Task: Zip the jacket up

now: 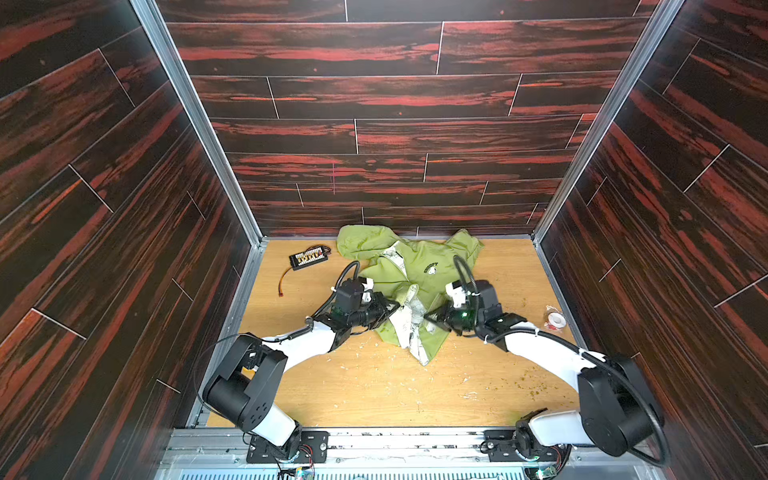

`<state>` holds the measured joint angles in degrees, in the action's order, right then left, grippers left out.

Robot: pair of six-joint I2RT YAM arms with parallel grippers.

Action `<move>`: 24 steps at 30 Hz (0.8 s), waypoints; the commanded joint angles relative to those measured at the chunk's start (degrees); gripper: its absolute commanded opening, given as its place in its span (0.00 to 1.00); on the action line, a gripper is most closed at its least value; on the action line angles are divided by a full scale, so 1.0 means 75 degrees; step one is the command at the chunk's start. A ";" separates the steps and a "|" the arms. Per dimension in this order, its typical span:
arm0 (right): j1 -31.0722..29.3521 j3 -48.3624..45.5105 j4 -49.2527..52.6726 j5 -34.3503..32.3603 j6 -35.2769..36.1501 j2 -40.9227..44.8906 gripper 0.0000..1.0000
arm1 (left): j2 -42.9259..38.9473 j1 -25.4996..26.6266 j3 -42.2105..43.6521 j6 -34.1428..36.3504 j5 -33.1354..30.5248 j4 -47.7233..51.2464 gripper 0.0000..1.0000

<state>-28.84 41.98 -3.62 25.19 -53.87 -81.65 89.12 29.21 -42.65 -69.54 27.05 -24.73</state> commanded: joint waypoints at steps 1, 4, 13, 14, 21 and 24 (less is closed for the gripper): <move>-0.0361 -0.0263 -0.0602 0.0194 -0.0293 -0.0419 0.00 | -0.0328 0.0015 0.0310 -0.0039 -0.0372 -0.0086 0.00; -0.0547 -0.0602 -0.1002 0.0202 -0.0511 -0.0703 0.00 | -0.0312 0.0023 0.0534 -0.0021 -0.0380 -0.0098 0.00; -0.0656 -0.1105 -0.1090 0.0377 -0.0522 -0.0942 0.09 | -0.0278 0.0034 0.0731 -0.0078 -0.0371 -0.0315 0.00; -0.0656 -0.1128 -0.1077 0.0380 -0.0519 -0.0916 0.12 | -0.0270 0.0042 0.0731 -0.0077 -0.0367 -0.0324 0.00; -0.0633 -0.1051 -0.0586 0.0348 -0.0405 -0.0868 0.24 | -0.0270 0.0054 0.0694 -0.0080 -0.0352 -0.0312 0.00; -0.0643 -0.0806 0.0079 0.0170 -0.0139 -0.0829 0.27 | -0.0264 0.0065 0.0677 -0.0080 -0.0348 -0.0312 0.00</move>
<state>-33.43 34.11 -7.84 27.29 -56.82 -88.01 88.86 29.39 -37.60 -69.93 24.95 -25.69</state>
